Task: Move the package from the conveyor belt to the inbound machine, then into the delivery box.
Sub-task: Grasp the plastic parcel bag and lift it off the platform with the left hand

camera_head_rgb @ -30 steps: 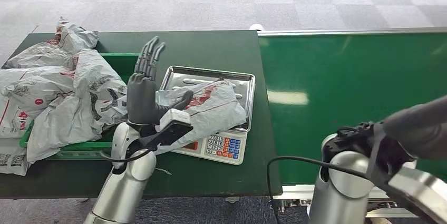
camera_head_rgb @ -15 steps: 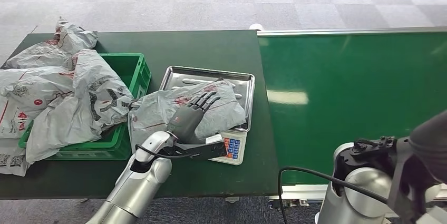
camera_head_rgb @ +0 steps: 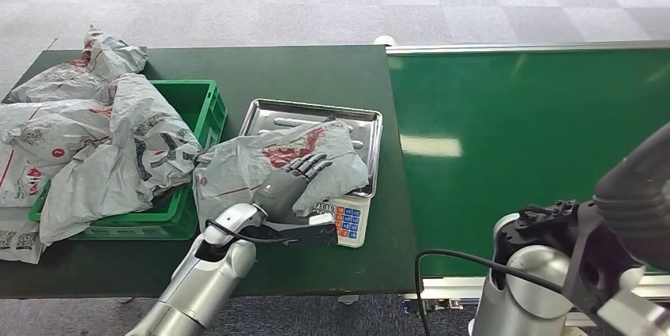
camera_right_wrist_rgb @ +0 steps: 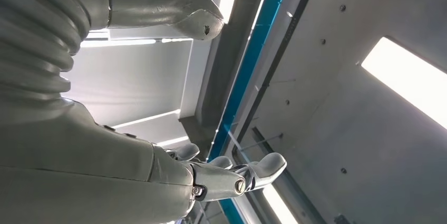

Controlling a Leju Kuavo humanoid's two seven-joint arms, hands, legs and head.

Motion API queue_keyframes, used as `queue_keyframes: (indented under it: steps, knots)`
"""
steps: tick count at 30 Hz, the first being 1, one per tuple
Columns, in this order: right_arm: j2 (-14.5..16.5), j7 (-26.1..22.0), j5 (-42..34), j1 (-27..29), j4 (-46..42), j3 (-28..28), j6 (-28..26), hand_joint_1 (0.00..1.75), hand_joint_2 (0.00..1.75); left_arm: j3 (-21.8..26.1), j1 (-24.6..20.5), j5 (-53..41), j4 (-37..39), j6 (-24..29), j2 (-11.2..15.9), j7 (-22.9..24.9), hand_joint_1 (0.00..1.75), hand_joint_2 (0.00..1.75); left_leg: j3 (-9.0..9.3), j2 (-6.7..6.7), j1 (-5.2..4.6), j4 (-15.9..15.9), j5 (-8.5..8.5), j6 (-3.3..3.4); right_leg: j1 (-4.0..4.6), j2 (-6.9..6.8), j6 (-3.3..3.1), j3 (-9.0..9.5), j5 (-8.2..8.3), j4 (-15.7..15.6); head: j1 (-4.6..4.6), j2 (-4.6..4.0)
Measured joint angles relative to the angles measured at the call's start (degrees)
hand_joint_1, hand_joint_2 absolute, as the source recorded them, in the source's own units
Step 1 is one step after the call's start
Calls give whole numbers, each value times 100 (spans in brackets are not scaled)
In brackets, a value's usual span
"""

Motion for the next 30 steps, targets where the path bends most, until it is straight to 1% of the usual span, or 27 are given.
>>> queue_keyframes:
  steps: [15,18,21,25,28,30]
  knots:
    - [-13,-1,45,70,79,2,0,0,175,-23,-158,-40,77,-26,6,-114,175,175,1,0,0,0,0,0,0,1,0,1,0,0,0,0]
    - [-17,43,70,87,104,3,0,0,175,-22,-162,59,71,-26,10,-238,175,175,1,0,0,0,0,0,0,0,0,1,0,0,0,0]
    - [-21,59,69,96,128,2,0,0,175,-8,-129,359,3,72,14,-521,175,175,0,0,0,0,0,0,0,-1,0,1,0,0,1,0]
    - [-29,43,43,128,134,-1,0,0,175,227,-12,1074,-384,792,-22,-870,175,175,-2,0,0,0,0,0,0,1,0,-3,0,0,0,0]
    - [-36,5,15,162,134,-3,0,0,175,493,38,1444,-788,1358,-50,-887,175,175,-3,0,1,0,0,0,1,0,0,-3,0,0,0,0]
    - [-45,-15,1,196,134,-4,0,0,175,714,62,1635,-1098,1945,-68,-857,175,175,-2,1,1,0,0,0,1,2,0,-4,0,0,0,0]
